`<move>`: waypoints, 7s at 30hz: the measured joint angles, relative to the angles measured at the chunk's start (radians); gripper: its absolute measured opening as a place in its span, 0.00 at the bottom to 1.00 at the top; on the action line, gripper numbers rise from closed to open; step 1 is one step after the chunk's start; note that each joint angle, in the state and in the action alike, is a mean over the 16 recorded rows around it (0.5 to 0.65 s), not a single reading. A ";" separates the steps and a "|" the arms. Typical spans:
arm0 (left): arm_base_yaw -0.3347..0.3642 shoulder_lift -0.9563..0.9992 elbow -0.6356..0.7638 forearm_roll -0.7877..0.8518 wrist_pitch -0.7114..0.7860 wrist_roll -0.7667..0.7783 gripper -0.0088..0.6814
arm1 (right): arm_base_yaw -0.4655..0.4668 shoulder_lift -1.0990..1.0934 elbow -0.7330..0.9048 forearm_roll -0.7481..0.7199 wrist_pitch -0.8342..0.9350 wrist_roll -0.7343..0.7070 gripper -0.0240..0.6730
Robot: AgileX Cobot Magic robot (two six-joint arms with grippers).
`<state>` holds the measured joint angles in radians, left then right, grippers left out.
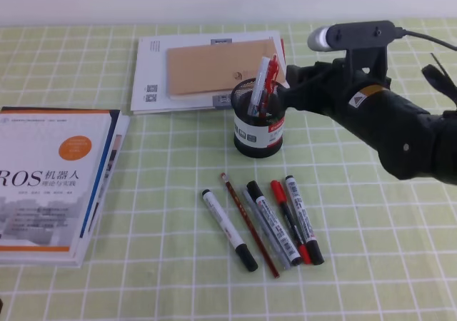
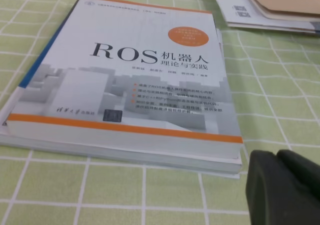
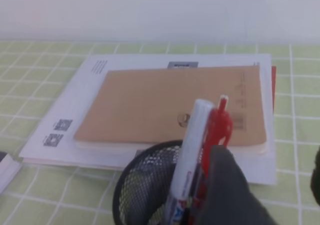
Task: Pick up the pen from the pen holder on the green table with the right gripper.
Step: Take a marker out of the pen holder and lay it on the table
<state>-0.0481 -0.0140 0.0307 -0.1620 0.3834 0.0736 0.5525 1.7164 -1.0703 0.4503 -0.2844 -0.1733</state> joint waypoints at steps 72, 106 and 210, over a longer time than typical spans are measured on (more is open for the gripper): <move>0.000 0.000 0.000 0.000 0.000 0.000 0.00 | -0.047 0.297 -0.261 -0.087 -0.038 0.126 0.14; 0.000 0.000 0.000 0.000 0.000 0.000 0.00 | -0.049 0.139 -0.261 -0.108 0.247 0.074 0.25; 0.000 0.000 0.000 0.000 0.000 0.000 0.00 | -0.116 0.305 -0.400 0.133 0.288 0.076 0.38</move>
<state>-0.0481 -0.0140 0.0307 -0.1620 0.3834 0.0736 0.4365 2.0215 -1.4703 0.5833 0.0041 -0.0976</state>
